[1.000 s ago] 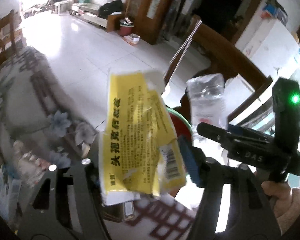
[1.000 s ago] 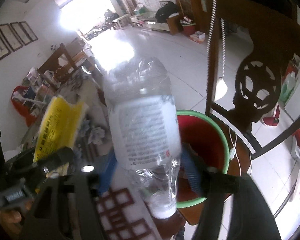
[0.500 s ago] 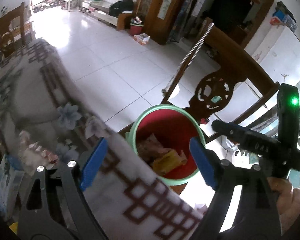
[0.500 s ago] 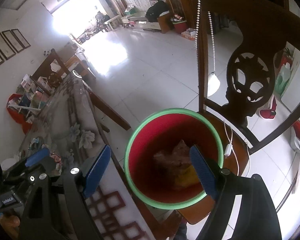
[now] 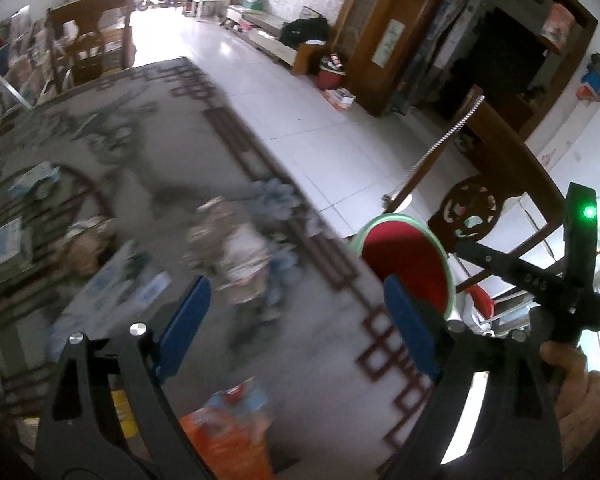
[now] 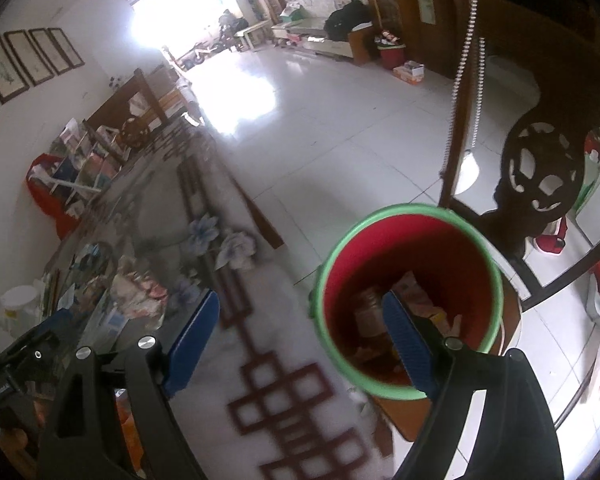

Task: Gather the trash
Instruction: 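Move both tools back over the table toward the remaining trash, then grasp the crumpled foil with the right gripper while the left grasps the toothpaste box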

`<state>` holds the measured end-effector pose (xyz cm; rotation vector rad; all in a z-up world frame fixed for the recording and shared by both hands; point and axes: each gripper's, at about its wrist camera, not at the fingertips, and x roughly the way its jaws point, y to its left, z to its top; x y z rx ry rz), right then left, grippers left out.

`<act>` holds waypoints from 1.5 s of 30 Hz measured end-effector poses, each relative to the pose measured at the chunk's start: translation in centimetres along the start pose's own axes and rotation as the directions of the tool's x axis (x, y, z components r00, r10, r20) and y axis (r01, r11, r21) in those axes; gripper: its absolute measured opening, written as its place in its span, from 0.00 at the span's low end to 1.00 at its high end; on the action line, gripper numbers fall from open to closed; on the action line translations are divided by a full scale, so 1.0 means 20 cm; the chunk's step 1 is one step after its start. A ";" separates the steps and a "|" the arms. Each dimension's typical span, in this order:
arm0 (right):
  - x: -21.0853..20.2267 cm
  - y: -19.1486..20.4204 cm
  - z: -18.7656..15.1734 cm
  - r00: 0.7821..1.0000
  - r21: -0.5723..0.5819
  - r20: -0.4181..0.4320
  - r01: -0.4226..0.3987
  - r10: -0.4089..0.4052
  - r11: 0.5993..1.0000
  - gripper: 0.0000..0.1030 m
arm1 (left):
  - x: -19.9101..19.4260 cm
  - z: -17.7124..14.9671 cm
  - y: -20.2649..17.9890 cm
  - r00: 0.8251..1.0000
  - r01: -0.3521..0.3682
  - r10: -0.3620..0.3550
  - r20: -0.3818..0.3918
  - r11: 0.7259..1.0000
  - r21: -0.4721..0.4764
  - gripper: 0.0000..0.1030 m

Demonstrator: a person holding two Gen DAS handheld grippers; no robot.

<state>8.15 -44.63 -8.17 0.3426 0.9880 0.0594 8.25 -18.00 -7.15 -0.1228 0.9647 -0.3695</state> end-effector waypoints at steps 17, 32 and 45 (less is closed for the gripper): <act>0.09 0.32 -0.16 0.997 -0.037 -0.070 -0.028 0.025 0.999 0.78 | 0.07 -0.03 0.75 0.966 -0.163 0.174 -0.191 0.984 0.075 0.83; 0.21 0.47 -0.19 0.990 -0.076 -0.132 -0.049 0.038 0.996 0.78 | 0.33 -0.11 0.84 0.935 -0.108 0.119 -0.335 0.993 0.053 0.57; 0.41 0.69 -0.12 0.973 -0.179 -0.211 -0.129 0.090 0.975 0.78 | 0.14 -0.22 1.00 0.949 -0.160 0.139 -0.284 0.986 -0.051 0.83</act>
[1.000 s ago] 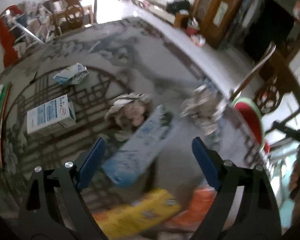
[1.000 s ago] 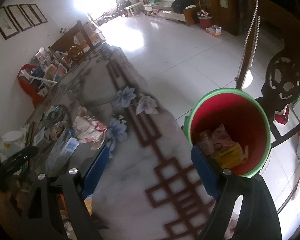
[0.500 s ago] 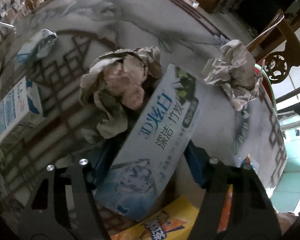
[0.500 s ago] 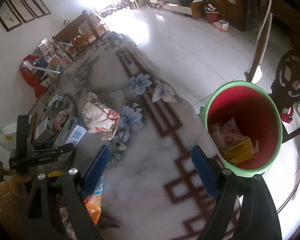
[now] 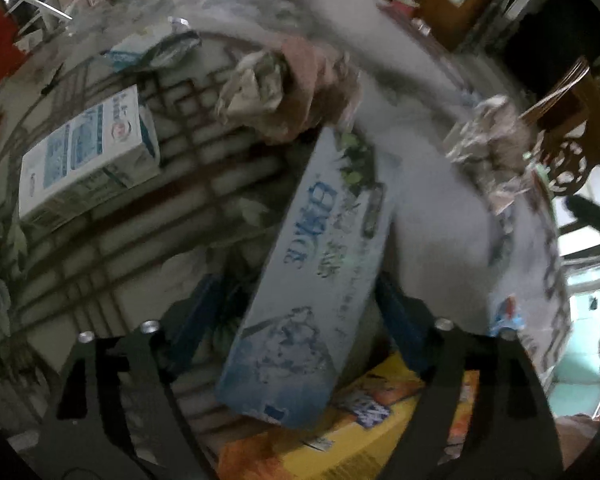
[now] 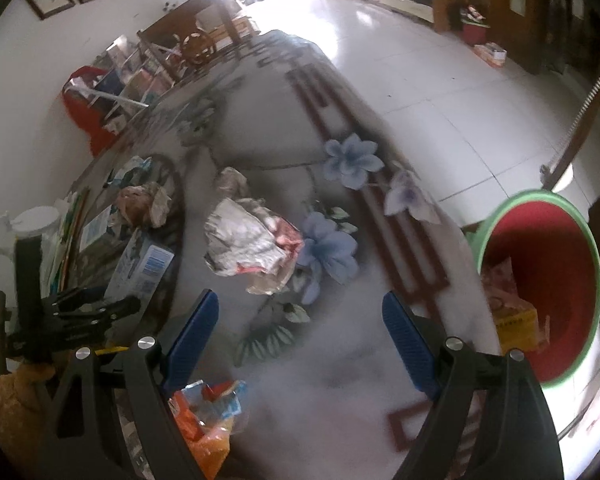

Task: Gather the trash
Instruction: 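Grasp the crumpled foil with the right gripper while the left grasps the toothpaste box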

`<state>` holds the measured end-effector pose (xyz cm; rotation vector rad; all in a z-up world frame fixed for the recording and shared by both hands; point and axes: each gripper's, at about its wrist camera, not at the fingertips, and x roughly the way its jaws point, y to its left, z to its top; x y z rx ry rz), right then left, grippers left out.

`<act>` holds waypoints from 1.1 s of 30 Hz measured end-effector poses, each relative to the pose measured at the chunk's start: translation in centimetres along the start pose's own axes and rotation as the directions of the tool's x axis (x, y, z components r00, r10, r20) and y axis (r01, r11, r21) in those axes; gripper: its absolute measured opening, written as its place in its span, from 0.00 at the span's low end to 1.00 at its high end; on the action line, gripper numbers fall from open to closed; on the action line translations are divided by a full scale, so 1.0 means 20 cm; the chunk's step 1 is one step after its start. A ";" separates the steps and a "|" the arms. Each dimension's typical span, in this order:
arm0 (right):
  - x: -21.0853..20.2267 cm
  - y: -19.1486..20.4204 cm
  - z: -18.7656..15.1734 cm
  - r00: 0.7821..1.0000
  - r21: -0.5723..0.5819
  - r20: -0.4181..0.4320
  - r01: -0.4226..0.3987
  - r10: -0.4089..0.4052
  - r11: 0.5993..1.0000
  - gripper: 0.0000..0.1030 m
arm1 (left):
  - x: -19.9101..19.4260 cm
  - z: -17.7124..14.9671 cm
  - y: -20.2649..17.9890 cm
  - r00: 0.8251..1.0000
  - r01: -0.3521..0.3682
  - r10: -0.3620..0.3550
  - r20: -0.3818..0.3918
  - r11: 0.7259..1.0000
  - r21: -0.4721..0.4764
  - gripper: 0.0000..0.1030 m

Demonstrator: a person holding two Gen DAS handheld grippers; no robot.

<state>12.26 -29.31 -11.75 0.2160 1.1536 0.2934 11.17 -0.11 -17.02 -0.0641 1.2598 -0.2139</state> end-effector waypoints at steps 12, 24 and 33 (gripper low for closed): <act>0.09 0.05 0.10 1.000 -0.064 0.001 0.009 -0.009 0.998 0.78 | 0.03 0.07 -0.01 0.999 0.002 0.000 0.036 0.998 -0.068 0.89; 0.17 0.12 0.19 1.000 -0.126 -0.012 0.000 -0.001 0.992 0.78 | 0.12 0.11 -0.10 0.996 -0.079 0.081 -0.037 0.995 0.056 0.79; 0.25 0.21 0.25 1.000 -0.211 -0.029 -0.013 0.007 0.977 0.78 | 0.13 0.06 -0.11 0.998 -0.049 0.049 -0.034 0.999 0.006 0.69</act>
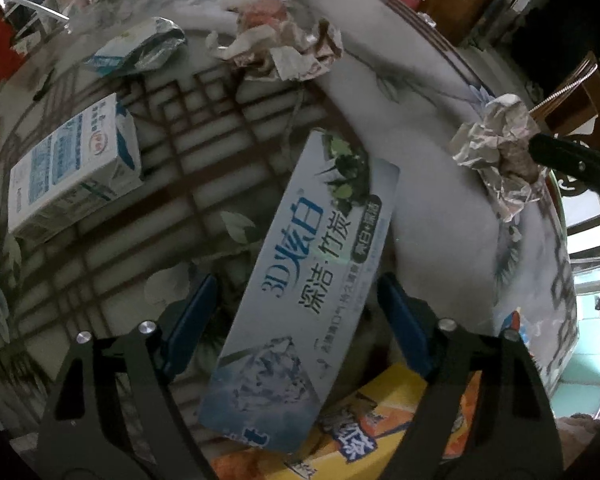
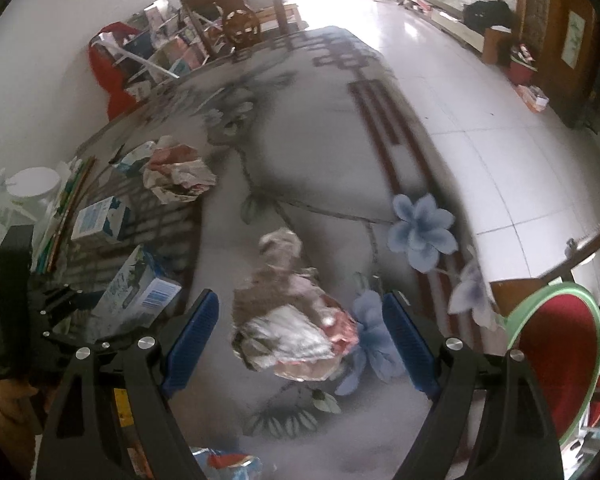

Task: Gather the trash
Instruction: 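Grasp the crumpled foil with the right gripper while the left grasps the toothpaste box, then carry the foil and toothpaste box over the red bucket with both grippers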

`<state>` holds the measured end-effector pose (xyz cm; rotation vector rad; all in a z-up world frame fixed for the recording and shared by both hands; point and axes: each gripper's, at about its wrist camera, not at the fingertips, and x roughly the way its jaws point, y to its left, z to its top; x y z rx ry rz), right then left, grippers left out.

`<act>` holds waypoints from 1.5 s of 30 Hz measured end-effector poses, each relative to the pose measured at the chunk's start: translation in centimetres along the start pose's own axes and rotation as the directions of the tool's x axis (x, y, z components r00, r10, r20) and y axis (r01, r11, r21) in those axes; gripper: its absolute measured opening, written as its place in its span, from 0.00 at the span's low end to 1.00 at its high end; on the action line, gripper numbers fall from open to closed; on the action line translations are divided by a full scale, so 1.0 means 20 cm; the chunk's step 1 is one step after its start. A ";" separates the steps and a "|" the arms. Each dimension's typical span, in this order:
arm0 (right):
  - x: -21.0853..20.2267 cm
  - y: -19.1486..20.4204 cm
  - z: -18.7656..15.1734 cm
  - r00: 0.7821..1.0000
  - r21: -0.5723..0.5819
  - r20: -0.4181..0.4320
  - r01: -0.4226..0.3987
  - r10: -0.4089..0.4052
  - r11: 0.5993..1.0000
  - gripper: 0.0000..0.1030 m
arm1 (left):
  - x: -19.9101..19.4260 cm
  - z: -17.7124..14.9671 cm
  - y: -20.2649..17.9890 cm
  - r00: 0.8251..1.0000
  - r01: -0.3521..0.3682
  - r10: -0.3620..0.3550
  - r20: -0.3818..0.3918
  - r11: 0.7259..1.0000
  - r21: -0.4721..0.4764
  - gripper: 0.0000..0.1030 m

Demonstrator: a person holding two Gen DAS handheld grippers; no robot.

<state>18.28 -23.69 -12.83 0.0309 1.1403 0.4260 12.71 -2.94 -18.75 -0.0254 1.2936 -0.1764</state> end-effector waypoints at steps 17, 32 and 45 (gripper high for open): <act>-0.20 0.12 -0.14 0.997 -0.029 0.073 -0.038 0.040 0.999 0.48 | -0.38 -0.06 -0.01 0.979 0.043 -0.030 0.200 0.997 -0.062 0.52; -0.54 -0.05 -0.42 0.982 0.111 0.174 0.052 -0.071 0.992 0.50 | -0.52 -0.07 -0.39 0.951 0.120 -0.138 0.277 0.989 0.082 0.52; -0.67 -0.27 -0.58 0.974 0.221 0.185 0.086 -0.128 0.972 0.50 | -0.53 -0.17 -0.70 0.949 0.160 -0.200 0.245 0.972 0.172 0.52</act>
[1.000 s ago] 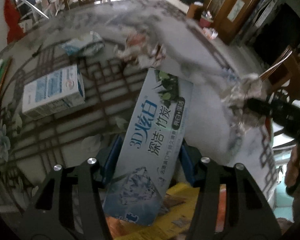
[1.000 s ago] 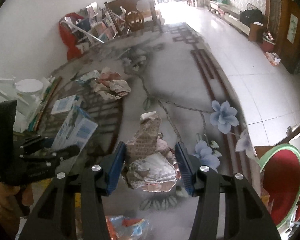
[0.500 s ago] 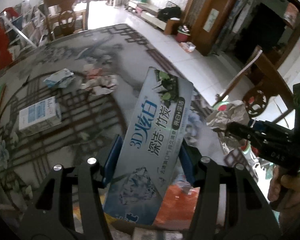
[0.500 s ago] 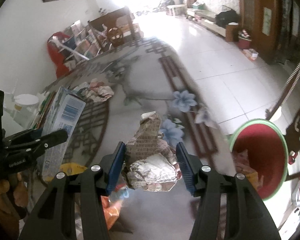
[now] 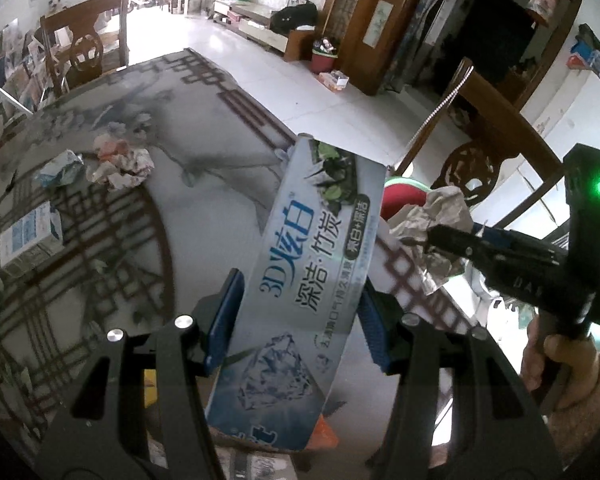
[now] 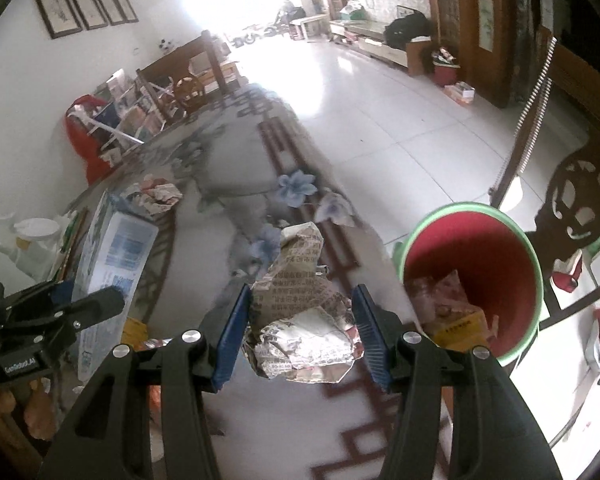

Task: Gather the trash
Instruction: 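Carry the foil and toothpaste box over the red bucket with both grippers, then open both grippers over the red bucket to drop the foil and box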

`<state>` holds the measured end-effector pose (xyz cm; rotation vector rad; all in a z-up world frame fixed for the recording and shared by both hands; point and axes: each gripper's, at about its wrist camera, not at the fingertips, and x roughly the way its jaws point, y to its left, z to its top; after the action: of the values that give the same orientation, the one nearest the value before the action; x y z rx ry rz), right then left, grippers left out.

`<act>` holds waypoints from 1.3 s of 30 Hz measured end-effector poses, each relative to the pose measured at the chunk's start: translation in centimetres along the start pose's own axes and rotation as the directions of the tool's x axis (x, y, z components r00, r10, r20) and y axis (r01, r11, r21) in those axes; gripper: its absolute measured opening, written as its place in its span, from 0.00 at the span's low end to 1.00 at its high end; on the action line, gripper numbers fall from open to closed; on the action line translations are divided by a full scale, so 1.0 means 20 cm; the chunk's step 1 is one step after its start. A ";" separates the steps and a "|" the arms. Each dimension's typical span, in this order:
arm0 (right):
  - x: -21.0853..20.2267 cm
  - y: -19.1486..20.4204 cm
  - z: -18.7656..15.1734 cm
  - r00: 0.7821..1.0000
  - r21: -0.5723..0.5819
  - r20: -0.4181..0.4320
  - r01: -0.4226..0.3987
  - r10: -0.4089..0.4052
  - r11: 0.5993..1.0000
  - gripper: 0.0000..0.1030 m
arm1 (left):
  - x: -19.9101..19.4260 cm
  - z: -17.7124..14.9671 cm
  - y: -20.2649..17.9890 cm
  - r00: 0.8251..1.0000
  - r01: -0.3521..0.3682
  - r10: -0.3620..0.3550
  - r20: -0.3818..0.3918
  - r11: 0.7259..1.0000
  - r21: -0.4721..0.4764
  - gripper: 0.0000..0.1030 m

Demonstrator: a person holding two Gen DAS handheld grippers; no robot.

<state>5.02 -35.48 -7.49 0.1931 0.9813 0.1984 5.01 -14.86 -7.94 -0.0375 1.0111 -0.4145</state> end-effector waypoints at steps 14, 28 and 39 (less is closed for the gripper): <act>-0.06 -0.33 -0.03 0.999 0.065 -0.010 0.033 -0.032 0.997 0.50 | 0.13 0.06 -0.27 0.999 0.030 -0.030 -0.025 0.999 0.023 0.52; -0.19 -0.73 0.06 0.995 0.149 0.048 0.074 -0.082 0.986 0.50 | 0.37 0.26 -0.63 0.995 0.093 -0.088 -0.053 0.990 0.107 0.52; -0.25 -1.01 0.06 0.991 0.231 0.052 0.107 -0.122 0.967 0.50 | 0.64 0.37 -0.95 0.984 0.156 -0.133 -0.122 0.967 0.202 0.52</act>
<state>4.97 -56.36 -7.97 0.3498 0.9457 -0.0277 10.94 -38.01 -10.18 0.1039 1.0693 -0.6619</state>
